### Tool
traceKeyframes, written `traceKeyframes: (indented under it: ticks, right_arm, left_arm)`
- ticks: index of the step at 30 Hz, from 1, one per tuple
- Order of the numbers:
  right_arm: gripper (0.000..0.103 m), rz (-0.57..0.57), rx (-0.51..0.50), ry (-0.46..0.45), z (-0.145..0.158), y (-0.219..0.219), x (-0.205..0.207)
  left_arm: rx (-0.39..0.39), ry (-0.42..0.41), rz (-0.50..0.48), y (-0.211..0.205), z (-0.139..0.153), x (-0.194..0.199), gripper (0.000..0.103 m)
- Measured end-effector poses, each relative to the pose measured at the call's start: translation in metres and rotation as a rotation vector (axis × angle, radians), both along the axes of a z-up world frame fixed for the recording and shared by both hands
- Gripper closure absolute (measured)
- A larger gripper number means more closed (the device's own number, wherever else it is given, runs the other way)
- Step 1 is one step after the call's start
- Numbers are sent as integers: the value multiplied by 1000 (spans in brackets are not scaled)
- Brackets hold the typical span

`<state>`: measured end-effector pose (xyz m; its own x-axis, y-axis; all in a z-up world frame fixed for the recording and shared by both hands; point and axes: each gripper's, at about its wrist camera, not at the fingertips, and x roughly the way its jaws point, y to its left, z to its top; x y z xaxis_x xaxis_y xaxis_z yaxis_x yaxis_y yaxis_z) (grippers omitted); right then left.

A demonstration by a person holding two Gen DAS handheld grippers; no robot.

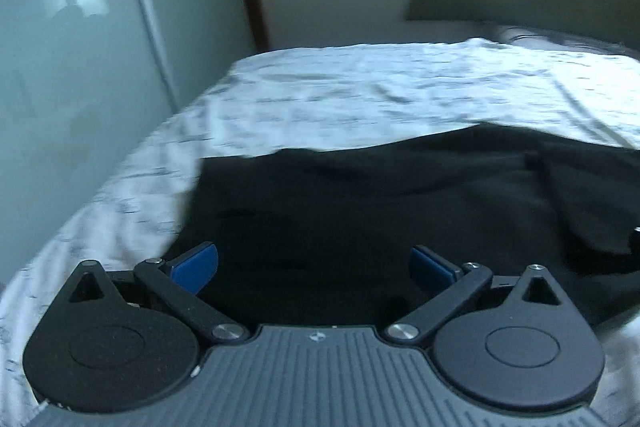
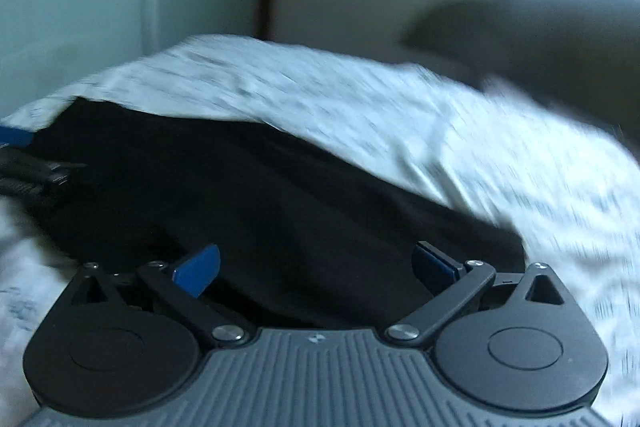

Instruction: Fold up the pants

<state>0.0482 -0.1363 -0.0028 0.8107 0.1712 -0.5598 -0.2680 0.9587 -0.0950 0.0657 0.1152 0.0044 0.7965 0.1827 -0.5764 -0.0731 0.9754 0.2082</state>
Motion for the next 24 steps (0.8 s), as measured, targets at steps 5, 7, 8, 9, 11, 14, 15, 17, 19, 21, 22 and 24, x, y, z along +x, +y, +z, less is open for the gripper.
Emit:
traceKeyframes:
  ticks: [5, 7, 8, 9, 11, 14, 15, 17, 19, 21, 22, 24]
  right_arm:
    - [0, 200, -74, 20, 3, 72, 0]
    - [0, 253, -94, 1, 3, 98, -5]
    - [0, 277, -101, -22, 4, 112, -7]
    - [0, 300, -106, -44, 6, 125, -10]
    - [0, 364, -114, -93, 9, 152, -14]
    - [1, 468, -135, -118, 7, 189, -11]
    - [1, 488, -152, -119, 5, 199, -12]
    - [6, 528, -198, -140, -3, 222, -8]
    - [16, 544, -273, -156, -11, 238, -9]
    - [19, 552, -353, -188, -22, 252, -9]
    - [20, 543, -385, -209, -27, 258, -10]
    - [34, 531, -424, -253, -30, 265, -11]
  left_arm:
    - [75, -29, 224, 61, 3, 1, 0]
    - [56, -12, 308, 89, 5, 5, 0]
    - [26, -3, 338, 103, 7, 4, 0]
    - [-11, 8, 358, 116, 9, 3, 0]
    - [-86, 36, 364, 135, 15, 2, 0]
    - [-190, 43, 327, 150, 21, -7, 0]
    - [-222, 42, 309, 150, 23, -10, 0]
    - [-294, 53, 268, 151, 25, -12, 1]
    - [-364, 71, 227, 149, 25, -14, 1]
    - [-457, 87, 193, 151, 23, -10, 1]
    - [-517, 99, 179, 153, 22, -9, 1]
    - [-649, 124, 150, 158, 14, -7, 1]
